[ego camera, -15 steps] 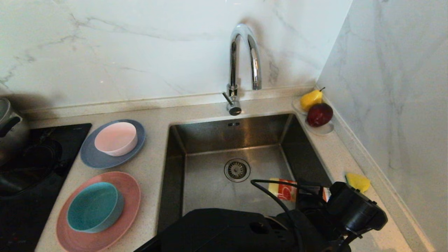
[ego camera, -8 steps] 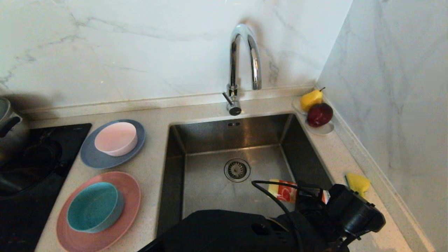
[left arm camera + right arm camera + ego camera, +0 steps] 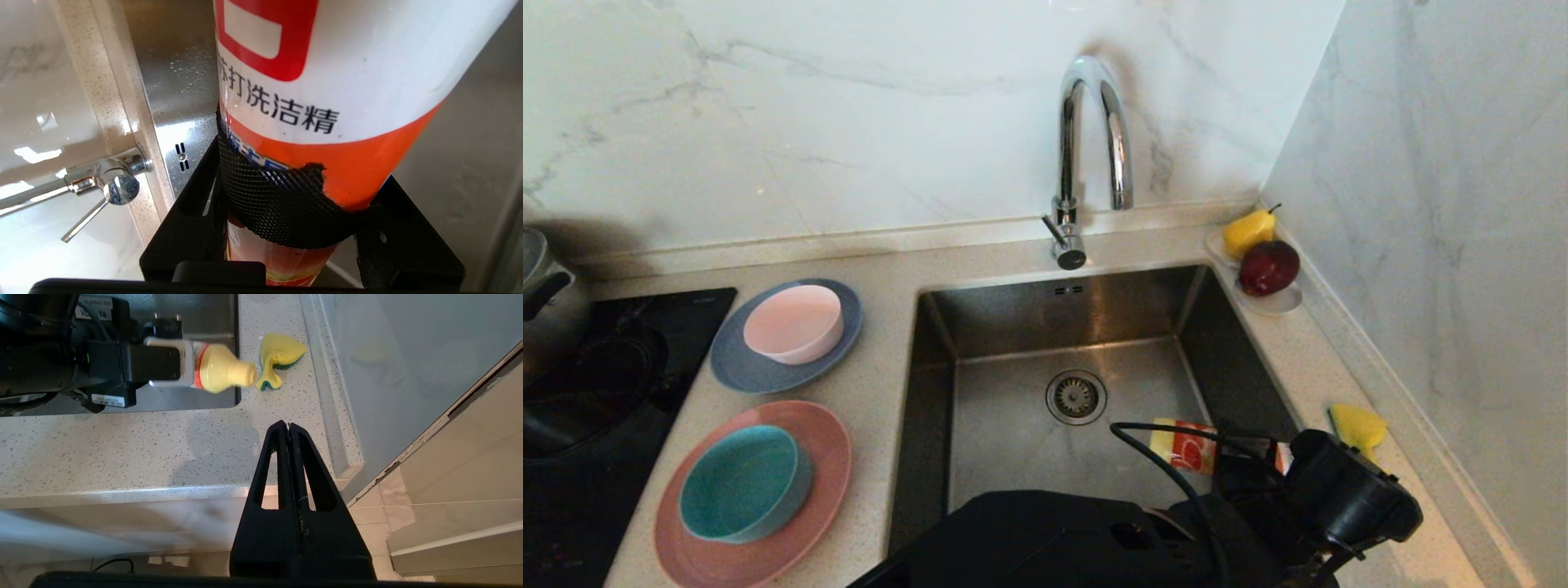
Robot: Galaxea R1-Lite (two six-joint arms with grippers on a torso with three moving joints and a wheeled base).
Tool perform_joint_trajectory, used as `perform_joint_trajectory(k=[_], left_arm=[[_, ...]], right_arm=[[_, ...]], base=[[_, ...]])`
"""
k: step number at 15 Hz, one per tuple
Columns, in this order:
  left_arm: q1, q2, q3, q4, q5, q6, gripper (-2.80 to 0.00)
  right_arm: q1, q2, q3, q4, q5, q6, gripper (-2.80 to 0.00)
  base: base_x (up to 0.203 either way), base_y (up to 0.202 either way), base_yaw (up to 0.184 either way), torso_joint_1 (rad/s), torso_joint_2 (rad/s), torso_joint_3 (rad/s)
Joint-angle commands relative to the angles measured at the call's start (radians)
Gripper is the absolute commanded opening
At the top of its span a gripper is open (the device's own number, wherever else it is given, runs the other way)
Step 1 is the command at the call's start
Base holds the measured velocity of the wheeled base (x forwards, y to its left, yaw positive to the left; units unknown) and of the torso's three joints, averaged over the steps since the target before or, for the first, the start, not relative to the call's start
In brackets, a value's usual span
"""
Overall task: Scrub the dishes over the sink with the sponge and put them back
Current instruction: Squeeze it onto the sponge, then place the dish soap on the table
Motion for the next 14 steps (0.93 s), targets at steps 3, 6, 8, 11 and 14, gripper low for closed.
perform_joint_trajectory(k=[3, 6, 8, 11, 14], left_arm=[[-0.002, -0.029, 0.001, -0.108, 0.004, -0.045, -2.80], [-0.003, -0.097, 0.003, -0.121, 0.010, -0.090, -2.80], [-0.005, -0.160, 0.004, -0.116, 0.010, -0.196, -2.80], [-0.014, -0.280, 0.004, -0.114, -0.002, -0.294, -2.80], [-0.021, -0.413, 0.007, -0.120, -0.058, -0.385, -2.80]], right_arm=[[0.000, -0.001, 0.000, 0.000, 0.000, -0.001, -2.80], [0.000, -0.001, 0.000, 0.000, 0.000, -0.001, -2.80], [0.000, 0.001, 0.000, 0.000, 0.000, -0.001, -2.80], [0.000, 0.001, 0.000, 0.000, 0.000, -0.001, -2.80], [0.000, 0.001, 0.000, 0.000, 0.000, -0.001, -2.80]], base=[[0.000, 0.000, 0.000, 0.000, 0.00, 0.000], [0.000, 0.000, 0.000, 0.000, 0.00, 0.000], [0.000, 0.000, 0.000, 0.000, 0.00, 0.000], [0.000, 0.000, 0.000, 0.000, 0.00, 0.000], [0.000, 0.000, 0.000, 0.000, 0.00, 0.000]])
